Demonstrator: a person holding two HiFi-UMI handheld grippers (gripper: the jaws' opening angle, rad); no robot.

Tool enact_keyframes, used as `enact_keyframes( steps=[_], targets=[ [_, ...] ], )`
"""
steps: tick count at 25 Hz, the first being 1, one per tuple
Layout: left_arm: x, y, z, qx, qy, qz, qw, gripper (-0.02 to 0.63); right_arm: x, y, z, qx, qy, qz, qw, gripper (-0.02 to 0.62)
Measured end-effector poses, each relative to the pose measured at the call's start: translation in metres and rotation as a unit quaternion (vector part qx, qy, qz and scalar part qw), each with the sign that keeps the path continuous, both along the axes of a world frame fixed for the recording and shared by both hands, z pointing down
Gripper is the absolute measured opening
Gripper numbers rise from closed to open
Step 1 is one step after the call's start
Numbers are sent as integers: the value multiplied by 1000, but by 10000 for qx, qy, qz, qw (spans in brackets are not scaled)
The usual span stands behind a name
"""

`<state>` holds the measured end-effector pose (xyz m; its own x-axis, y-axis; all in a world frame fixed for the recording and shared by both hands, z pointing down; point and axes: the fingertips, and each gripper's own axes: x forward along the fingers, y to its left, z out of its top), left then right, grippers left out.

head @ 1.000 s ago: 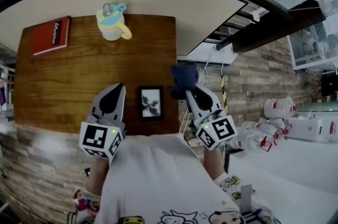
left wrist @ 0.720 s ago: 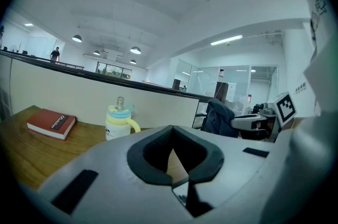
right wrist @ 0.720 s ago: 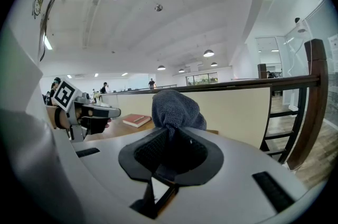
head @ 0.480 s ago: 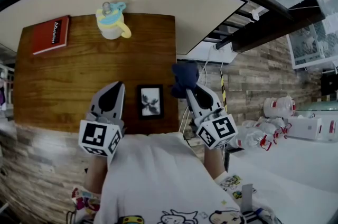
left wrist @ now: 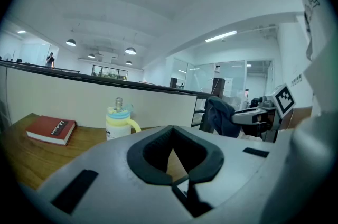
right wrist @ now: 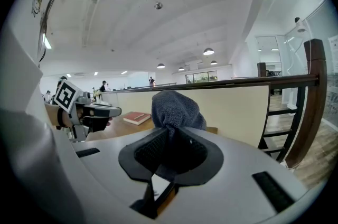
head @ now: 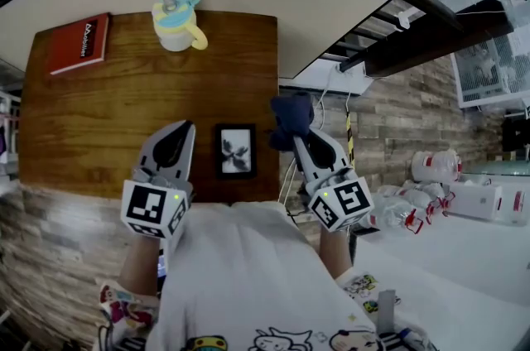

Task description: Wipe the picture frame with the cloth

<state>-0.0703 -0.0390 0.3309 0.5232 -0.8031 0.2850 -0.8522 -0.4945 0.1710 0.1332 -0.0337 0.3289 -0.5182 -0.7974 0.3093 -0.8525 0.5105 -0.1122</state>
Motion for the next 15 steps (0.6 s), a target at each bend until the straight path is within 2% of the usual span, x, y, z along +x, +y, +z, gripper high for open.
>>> enact_keyframes(
  steps=[15],
  targets=[
    [-3, -3, 5, -1, -89, 116, 9999, 5, 3, 8, 5, -66, 36, 108, 9999, 44]
  ],
)
